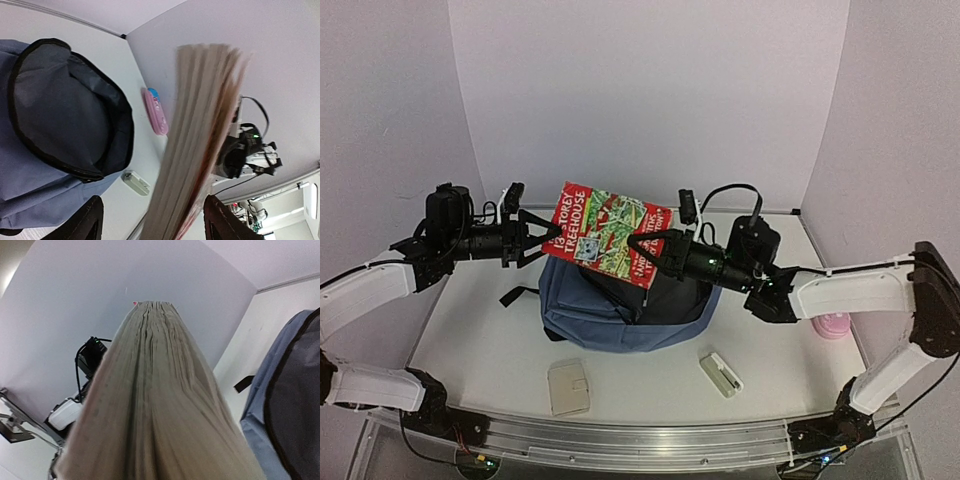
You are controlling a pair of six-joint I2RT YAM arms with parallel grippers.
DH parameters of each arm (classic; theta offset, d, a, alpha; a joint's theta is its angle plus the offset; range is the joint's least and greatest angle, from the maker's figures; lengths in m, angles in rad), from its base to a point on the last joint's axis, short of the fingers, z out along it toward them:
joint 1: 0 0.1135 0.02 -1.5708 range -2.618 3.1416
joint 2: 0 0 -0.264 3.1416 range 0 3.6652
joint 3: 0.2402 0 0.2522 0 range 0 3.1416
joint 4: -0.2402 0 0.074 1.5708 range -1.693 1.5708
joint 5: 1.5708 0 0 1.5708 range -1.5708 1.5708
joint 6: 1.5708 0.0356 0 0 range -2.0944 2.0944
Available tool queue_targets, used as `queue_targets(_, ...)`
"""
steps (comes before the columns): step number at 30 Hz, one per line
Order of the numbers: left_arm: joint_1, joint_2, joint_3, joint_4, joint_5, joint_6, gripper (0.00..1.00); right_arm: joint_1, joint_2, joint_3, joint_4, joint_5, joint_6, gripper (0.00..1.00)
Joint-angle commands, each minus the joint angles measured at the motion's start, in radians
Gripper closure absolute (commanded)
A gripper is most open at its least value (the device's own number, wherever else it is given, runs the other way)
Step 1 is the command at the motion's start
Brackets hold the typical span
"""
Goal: Pack the student bag
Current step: Pick up the book from the center of the board, then place the book in the student bag.
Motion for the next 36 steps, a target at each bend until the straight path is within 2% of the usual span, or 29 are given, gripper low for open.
queue_targets(1,-0.003,0.029,0.06,-0.208,-0.156,0.071,0.27,-0.003,-0.229,0.059,-0.305,0.247,-0.238,1.0)
queue_targets(6,-0.016,0.104,0.018,-0.184,-0.217,0.008,0.24,-0.038,-0.35,0.117,-0.667,0.424,-0.333,1.0)
queue_targets(13,-0.052,0.282,0.029,-0.02,-0.219,-0.056,0.23,-0.154,-0.465,0.084,-0.853,0.479,-0.35,1.0)
queue_targets(16,-0.057,0.367,0.067,0.024,-0.195,-0.05,0.24,-0.215,-0.492,0.048,-0.867,0.431,-0.343,1.0)
queue_targets(20,-0.057,0.475,0.158,-0.025,-0.192,-0.008,0.28,-0.304,-0.499,0.009,-0.864,0.319,-0.332,1.0)
queue_targets(23,-0.056,0.517,0.188,-0.003,-0.178,-0.005,0.31,-0.339,-0.508,-0.009,-0.862,0.27,-0.325,1.0)
queue_targets(32,-0.056,0.635,0.272,-0.027,-0.139,0.011,0.35,-0.358,-0.557,-0.05,-0.862,0.234,-0.3,1.0)
queue_targets(36,-0.055,0.653,0.292,-0.038,-0.148,0.026,0.43,-0.359,-0.574,-0.051,-0.862,0.202,-0.299,1.0)
